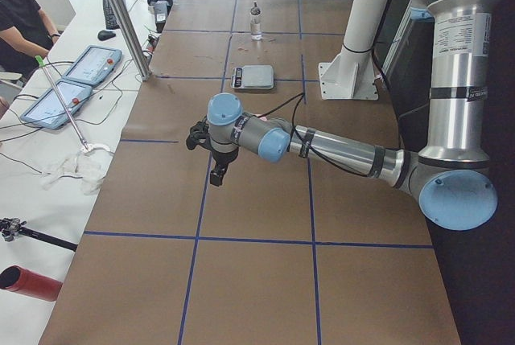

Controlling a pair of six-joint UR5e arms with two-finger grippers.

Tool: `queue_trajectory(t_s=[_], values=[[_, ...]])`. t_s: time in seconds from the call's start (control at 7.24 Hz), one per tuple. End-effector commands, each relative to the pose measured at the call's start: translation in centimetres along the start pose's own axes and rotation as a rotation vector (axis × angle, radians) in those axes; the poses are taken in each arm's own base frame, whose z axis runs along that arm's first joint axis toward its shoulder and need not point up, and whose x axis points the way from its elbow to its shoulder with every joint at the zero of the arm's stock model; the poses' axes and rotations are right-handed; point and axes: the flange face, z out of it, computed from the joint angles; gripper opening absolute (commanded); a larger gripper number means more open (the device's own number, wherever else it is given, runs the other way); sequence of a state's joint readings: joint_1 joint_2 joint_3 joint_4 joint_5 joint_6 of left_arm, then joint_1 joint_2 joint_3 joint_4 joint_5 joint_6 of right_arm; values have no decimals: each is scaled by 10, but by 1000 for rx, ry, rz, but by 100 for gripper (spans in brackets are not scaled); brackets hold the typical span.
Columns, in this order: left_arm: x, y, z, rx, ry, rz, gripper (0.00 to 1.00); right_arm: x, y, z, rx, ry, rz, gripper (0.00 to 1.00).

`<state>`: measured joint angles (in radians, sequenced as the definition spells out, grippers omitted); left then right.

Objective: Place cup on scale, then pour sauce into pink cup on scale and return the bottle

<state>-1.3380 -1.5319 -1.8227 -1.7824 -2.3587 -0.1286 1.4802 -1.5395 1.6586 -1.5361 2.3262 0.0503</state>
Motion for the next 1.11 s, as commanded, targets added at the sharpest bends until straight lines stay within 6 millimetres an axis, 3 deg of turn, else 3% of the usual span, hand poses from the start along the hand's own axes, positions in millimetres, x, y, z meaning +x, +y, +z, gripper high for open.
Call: queue_trajectory(t_s=[0.0,0.28,0.41,0.55,0.69,0.83,0.97], values=[[8,0,8,4,14,34,100,-6,2,-1,-1,-46,0,100],[12,2,18,-15,18,35,100,-7,3,-2,1,-52,-4,100],[2,2,30,-29,18,10,100,-10,2,-4,5,-62,-8,100],[4,2,34,-23,51,25,100,-8,2,-3,7,-57,-8,100],[32,-2,34,-2,135,86,100,-8,2,-1,6,-58,-14,100],[80,-10,52,-37,195,-70,100,-13,0,3,-2,-60,-31,100],[153,-34,75,-45,239,-144,100,-33,-5,13,-12,-65,-70,100]])
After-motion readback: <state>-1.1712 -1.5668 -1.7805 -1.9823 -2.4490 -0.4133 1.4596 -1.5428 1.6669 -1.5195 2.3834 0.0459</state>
